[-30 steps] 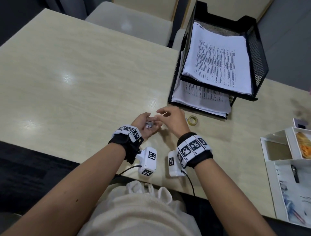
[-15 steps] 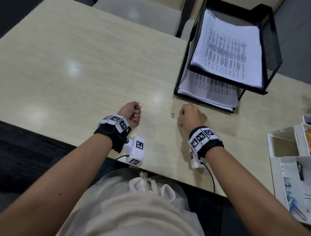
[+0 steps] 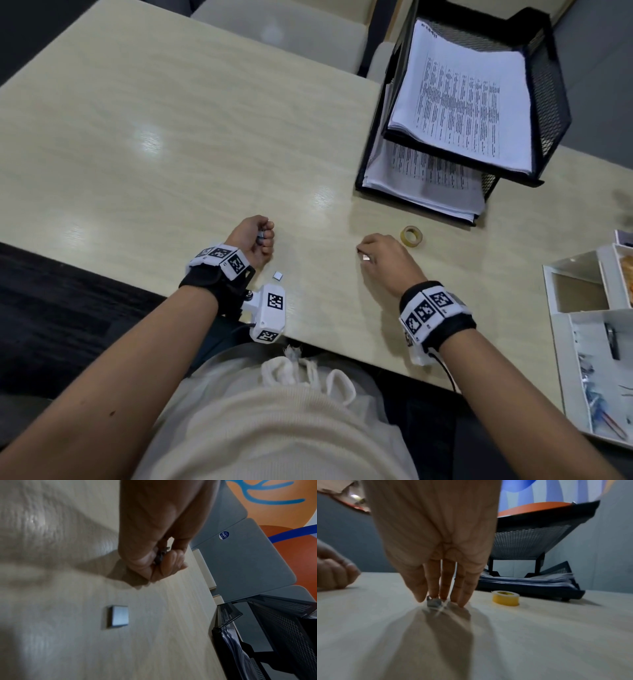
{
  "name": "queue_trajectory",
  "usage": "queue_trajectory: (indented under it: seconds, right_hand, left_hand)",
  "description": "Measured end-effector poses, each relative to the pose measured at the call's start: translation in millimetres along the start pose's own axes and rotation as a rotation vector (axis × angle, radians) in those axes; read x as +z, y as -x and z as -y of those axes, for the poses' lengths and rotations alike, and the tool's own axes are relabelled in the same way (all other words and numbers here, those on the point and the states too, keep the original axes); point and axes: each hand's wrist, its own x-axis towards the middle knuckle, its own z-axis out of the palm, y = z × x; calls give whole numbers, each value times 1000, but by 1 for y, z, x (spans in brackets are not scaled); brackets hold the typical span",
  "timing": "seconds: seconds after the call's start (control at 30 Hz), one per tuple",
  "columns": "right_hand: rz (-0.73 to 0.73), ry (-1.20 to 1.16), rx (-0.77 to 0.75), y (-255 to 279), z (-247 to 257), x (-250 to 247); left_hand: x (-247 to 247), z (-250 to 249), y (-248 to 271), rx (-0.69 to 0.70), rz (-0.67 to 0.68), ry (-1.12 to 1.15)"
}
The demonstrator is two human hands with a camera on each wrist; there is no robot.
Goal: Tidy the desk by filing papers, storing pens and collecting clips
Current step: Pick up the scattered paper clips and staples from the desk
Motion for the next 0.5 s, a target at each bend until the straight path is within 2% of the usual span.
queue_trajectory:
  seconds: [0.13, 0.3, 0.5]
  right_hand:
    - [-108, -63, 85, 16, 4, 12]
    - [-211, -254, 247, 3, 25, 7]
    - [-194, -429, -8, -14, 95, -12]
  left_hand:
    - [3, 6, -3, 16, -30, 49]
    - [14, 6, -2, 35, -54, 81]
    - [18, 12, 5, -9, 50, 58]
